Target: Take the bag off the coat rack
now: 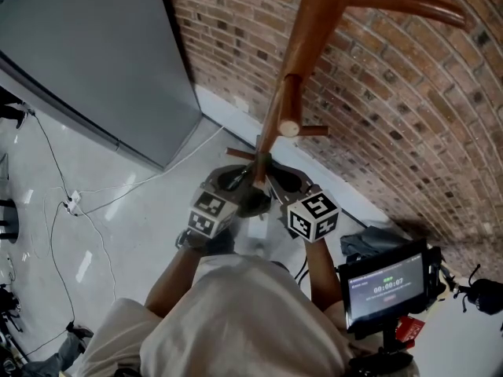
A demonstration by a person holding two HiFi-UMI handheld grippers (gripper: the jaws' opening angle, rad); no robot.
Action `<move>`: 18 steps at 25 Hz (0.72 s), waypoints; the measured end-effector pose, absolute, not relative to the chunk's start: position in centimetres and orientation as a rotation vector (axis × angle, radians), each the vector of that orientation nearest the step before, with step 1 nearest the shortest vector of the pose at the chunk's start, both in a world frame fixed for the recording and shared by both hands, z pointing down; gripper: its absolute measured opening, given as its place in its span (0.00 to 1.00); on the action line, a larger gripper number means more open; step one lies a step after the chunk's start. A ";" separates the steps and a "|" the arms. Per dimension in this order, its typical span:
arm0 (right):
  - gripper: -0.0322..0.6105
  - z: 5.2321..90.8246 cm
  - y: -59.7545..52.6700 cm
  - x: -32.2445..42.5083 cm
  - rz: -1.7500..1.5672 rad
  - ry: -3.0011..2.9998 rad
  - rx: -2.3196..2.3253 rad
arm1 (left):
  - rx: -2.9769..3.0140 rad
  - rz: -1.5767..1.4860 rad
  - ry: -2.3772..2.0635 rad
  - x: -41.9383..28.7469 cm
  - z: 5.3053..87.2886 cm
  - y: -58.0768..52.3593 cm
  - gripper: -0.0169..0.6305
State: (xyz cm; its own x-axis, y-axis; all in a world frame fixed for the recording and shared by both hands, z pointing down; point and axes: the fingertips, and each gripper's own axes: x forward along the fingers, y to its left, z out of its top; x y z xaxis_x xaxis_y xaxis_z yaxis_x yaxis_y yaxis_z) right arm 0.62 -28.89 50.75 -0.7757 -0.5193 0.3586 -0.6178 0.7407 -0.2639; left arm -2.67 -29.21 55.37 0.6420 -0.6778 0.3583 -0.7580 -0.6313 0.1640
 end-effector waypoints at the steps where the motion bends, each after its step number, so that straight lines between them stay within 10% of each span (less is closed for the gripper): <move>1: 0.06 50.5 -29.0 0.7 0.552 -2.686 0.897 | 2.558 0.374 -1.156 -2.8 55.5 -29.2 0.09; 18: 0.06 46.9 -28.2 2.2 0.513 -2.759 0.909 | 2.497 0.211 -1.231 -4.1 51.7 -28.7 0.09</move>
State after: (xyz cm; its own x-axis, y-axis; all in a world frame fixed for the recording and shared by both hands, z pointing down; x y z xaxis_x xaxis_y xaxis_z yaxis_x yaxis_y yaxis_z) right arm 2.16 -28.23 46.87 -0.7937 -0.5378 0.2843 -0.6041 0.7521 -0.2636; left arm -4.07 -28.74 51.67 0.6120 -0.7389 0.2821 -0.7906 -0.5626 0.2415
